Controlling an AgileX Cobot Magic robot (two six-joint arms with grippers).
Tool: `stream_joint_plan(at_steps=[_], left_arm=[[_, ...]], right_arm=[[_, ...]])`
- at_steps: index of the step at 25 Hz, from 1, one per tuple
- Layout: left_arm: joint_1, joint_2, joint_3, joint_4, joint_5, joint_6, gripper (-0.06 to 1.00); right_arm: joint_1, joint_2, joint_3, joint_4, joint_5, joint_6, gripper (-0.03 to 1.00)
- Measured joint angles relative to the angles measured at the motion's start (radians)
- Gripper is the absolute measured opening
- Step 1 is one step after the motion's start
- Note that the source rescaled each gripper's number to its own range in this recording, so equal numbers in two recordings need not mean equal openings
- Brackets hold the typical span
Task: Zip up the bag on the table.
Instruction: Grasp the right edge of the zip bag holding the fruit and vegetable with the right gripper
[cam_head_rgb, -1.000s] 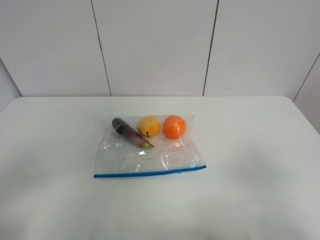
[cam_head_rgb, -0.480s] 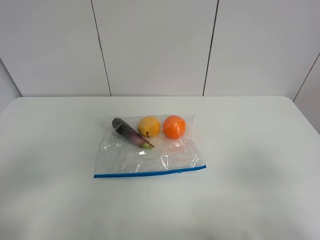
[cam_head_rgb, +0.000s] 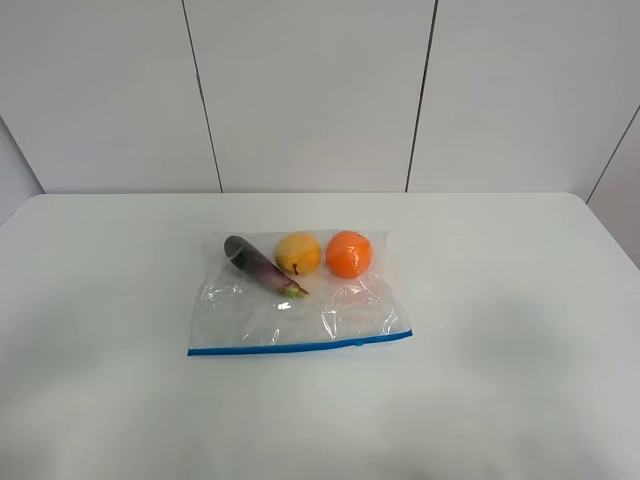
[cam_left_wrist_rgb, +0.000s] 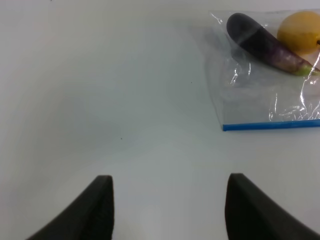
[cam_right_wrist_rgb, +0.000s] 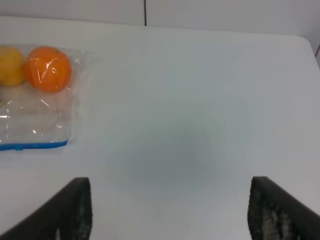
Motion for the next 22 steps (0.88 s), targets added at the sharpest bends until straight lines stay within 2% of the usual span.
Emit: stream_joint_plan(at_steps=[9, 14, 22], left_arm=[[0.000, 0.000, 0.000, 0.000, 0.000, 0.000, 0.69], [0.000, 0.000, 0.000, 0.000, 0.000, 0.000, 0.69], [0.000, 0.000, 0.000, 0.000, 0.000, 0.000, 0.69]], right_arm=[[0.000, 0.015, -0.020, 0.033, -0.051, 0.004, 0.72], [0.000, 0.146, -0.020, 0.054, -0.090, 0.011, 0.72], [0.000, 0.392, -0.020, 0.058, -0.225, 0.013, 0.72]])
